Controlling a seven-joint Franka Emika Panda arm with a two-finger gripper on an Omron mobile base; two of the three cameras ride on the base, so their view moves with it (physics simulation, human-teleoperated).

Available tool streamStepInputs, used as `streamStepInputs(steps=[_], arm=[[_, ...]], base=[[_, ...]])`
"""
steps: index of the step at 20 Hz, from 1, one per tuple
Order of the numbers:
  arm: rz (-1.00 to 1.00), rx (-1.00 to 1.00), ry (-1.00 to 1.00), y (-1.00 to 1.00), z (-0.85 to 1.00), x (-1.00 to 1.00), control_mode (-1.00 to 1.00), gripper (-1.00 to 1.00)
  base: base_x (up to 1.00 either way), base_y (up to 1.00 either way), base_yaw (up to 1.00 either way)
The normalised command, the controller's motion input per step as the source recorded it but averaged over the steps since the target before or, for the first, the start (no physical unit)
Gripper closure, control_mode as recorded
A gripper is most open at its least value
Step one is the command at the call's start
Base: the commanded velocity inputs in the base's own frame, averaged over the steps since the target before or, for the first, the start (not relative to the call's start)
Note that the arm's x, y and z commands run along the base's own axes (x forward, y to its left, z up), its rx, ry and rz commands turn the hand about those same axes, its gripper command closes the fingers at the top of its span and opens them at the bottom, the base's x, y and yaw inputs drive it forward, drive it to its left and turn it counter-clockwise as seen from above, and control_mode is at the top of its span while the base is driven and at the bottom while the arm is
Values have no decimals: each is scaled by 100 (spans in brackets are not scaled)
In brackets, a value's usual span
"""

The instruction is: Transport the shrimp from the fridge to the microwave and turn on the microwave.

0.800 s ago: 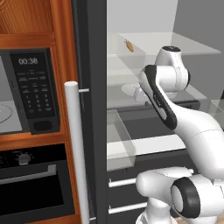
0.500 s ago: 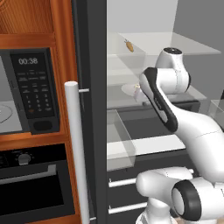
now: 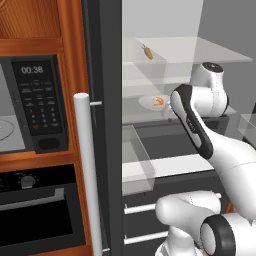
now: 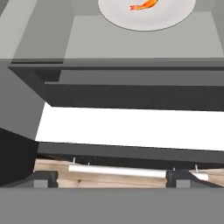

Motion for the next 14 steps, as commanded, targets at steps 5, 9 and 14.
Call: streamStepInputs(steps=[5,9,14], arm=[[0,9,-1,-42,6,12,-100,-100],[0,5,-1,-30,12,21,-100,-100],[0,0,-6,-9,7,33,-100,-100]], base=[[0,0,0],[0,0,0],[0,0,0]])
